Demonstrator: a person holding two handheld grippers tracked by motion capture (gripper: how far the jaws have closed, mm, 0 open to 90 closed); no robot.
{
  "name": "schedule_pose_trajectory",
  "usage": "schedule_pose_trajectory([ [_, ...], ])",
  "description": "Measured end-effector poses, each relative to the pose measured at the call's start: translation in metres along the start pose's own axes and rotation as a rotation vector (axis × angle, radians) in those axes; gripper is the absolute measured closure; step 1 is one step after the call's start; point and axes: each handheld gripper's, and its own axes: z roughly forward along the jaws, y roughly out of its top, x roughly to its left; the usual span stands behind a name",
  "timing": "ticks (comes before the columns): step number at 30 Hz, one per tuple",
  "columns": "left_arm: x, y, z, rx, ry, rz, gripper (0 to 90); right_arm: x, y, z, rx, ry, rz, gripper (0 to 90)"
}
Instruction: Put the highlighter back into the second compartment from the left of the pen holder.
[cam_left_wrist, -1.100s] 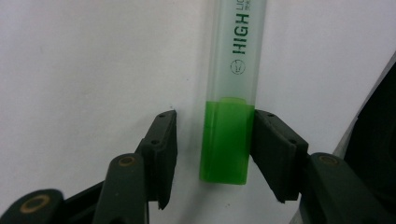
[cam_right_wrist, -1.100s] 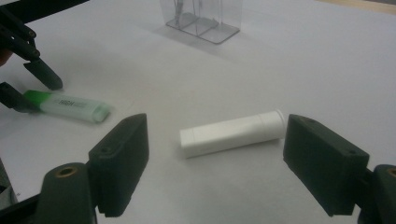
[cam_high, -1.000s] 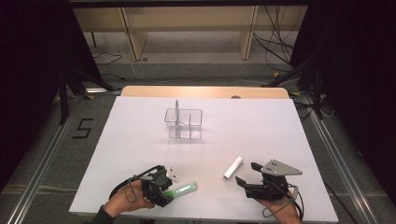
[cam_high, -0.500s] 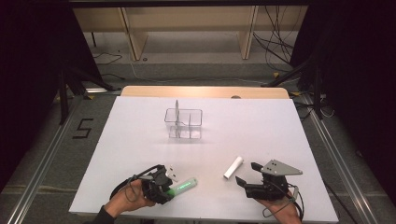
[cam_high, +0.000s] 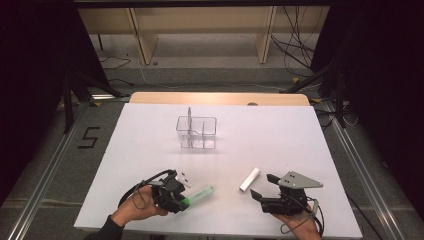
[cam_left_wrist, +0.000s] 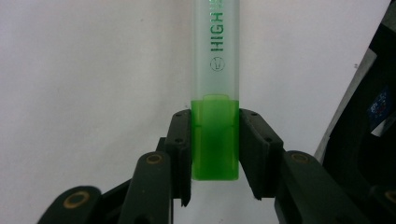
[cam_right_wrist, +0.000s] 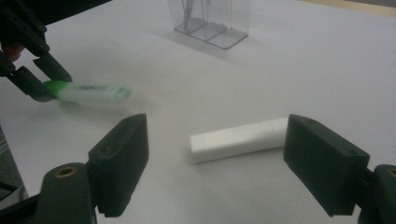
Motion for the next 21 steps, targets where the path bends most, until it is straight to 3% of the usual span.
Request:
schedule_pose_trajectory([
  [6,0.001,0.012,-0.006,-0.017,-0.018,0.009,66.8,0.009,0.005,0.0,-0.008,0.022,-0.022,23.1],
  [21,0.007,0.049,-0.003,-0.003,-0.047,0.049,66.8,0.029,0.016,0.009,-0.012,0.019,-0.16,23.3],
])
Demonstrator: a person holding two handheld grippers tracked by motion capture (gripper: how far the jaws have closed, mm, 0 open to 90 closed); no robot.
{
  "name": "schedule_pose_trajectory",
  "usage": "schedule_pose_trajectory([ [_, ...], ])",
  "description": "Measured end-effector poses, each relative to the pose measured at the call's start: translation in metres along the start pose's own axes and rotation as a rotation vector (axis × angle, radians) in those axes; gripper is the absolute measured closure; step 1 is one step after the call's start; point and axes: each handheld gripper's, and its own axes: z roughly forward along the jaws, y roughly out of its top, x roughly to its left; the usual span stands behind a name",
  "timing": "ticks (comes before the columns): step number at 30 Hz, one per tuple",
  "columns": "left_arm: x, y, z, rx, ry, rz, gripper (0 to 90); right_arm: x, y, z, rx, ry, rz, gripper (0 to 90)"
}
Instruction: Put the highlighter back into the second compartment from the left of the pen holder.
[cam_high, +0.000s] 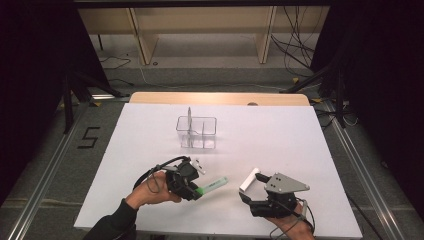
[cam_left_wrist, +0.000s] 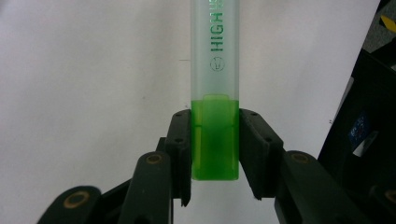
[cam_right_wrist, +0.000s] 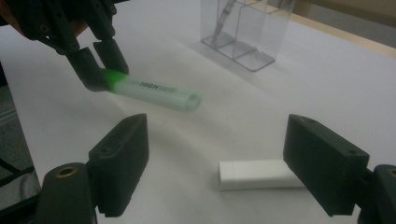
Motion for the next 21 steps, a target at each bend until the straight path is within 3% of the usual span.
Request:
schedule_pose_trajectory([
  [13,-0.003,0.007,-0.004,0.014,-0.025,-0.016,66.8,0.026,0.006,0.02,0.033,0.024,-0.167,23.3],
  [21,-0.008,0.009,0.0,0.033,-0.03,-0.002,66.8,0.045,0.008,0.029,0.039,-0.015,-0.324,23.9],
])
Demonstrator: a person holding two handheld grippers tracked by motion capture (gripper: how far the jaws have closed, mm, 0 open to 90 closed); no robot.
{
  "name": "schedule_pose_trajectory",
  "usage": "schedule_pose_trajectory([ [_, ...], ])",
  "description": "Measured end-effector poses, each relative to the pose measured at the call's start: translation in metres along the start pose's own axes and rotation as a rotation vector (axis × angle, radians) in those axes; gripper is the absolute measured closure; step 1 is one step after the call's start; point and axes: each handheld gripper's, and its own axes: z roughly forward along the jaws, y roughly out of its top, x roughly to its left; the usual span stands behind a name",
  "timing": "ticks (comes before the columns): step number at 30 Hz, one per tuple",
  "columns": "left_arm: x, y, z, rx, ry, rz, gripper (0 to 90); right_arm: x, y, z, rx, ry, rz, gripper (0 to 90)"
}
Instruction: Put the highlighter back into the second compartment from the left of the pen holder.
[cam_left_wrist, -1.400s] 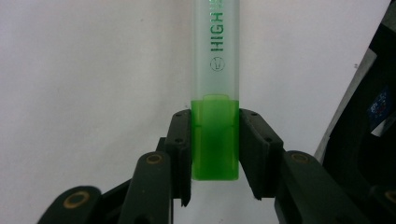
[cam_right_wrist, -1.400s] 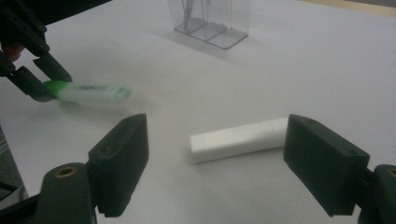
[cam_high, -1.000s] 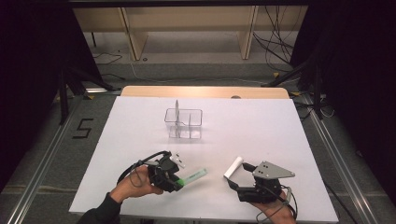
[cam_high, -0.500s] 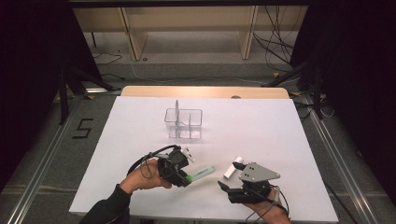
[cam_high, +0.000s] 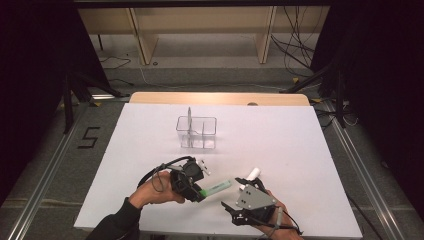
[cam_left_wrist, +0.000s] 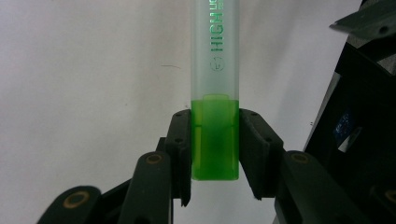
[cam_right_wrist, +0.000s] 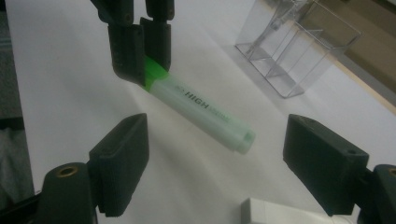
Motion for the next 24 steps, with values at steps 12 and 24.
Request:
schedule_pose_trajectory([
  [12,-0.007,0.004,0.001,0.016,-0.012,0.008,66.8,0.027,0.007,0.016,0.045,-0.084,-0.291,26.4],
  [24,-0.01,0.005,0.0,0.015,-0.023,-0.001,66.8,0.048,0.006,0.029,0.082,-0.178,-0.531,36.9],
])
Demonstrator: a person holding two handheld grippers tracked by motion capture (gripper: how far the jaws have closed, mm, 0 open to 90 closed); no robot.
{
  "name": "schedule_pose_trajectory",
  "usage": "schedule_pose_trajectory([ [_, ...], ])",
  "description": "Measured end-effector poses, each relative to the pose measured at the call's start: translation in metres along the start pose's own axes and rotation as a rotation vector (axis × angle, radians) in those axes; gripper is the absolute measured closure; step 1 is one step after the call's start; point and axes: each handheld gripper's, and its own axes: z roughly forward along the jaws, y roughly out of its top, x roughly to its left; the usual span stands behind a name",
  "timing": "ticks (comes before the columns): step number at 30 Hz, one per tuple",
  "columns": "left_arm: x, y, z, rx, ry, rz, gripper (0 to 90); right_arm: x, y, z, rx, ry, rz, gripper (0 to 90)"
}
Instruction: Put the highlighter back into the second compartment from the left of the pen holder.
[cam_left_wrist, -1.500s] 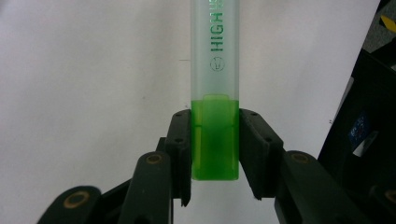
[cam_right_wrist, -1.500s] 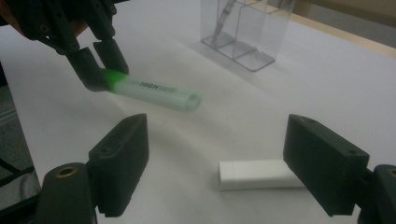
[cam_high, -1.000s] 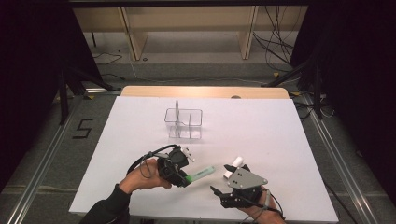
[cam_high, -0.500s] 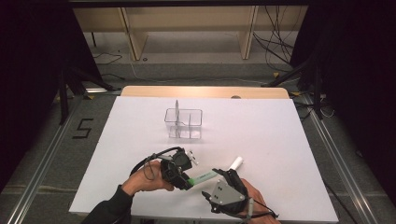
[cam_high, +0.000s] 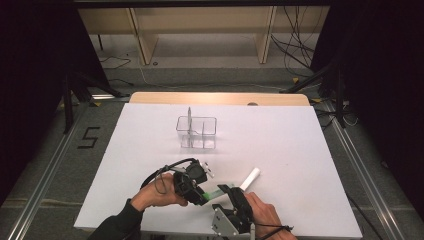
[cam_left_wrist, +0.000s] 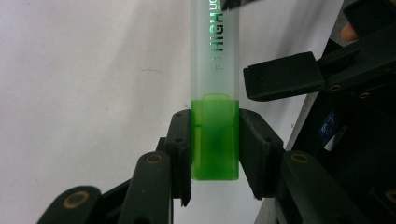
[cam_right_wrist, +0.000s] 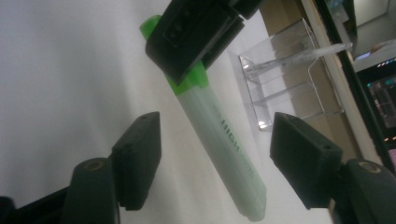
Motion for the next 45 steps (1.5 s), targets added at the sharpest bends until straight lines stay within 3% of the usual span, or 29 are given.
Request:
schedule_pose_trajectory([
  [2,0.0,0.0,0.0,0.002,0.0,-0.001,66.7,0.003,0.001,0.0,0.007,-0.008,-0.023,38.7],
  [3,-0.001,0.001,0.001,0.001,-0.001,0.0,66.7,0.002,0.001,0.0,-0.002,-0.01,-0.062,39.8],
  [11,-0.002,0.002,0.002,0.002,-0.011,0.004,66.8,0.013,0.004,0.003,0.019,-0.065,-0.169,47.8],
  [25,-0.005,0.003,0.003,0.005,-0.035,0.008,66.8,0.023,0.004,0.009,0.035,-0.124,-0.32,60.9],
  [33,-0.004,0.004,0.004,-0.01,-0.047,0.002,66.7,0.025,0.004,0.009,0.037,-0.136,-0.348,71.2],
  [38,-0.003,0.003,0.003,-0.011,-0.05,-0.003,66.6,0.027,0.004,0.011,0.035,-0.134,-0.39,75.6],
  [42,-0.002,0.003,0.003,-0.023,-0.056,-0.01,65.6,0.026,0.003,0.01,0.036,-0.122,-0.382,77.1],
  [45,-0.002,0.002,0.002,-0.013,-0.041,-0.017,55.5,0.025,0.003,0.01,0.029,-0.114,-0.374,77.2],
])
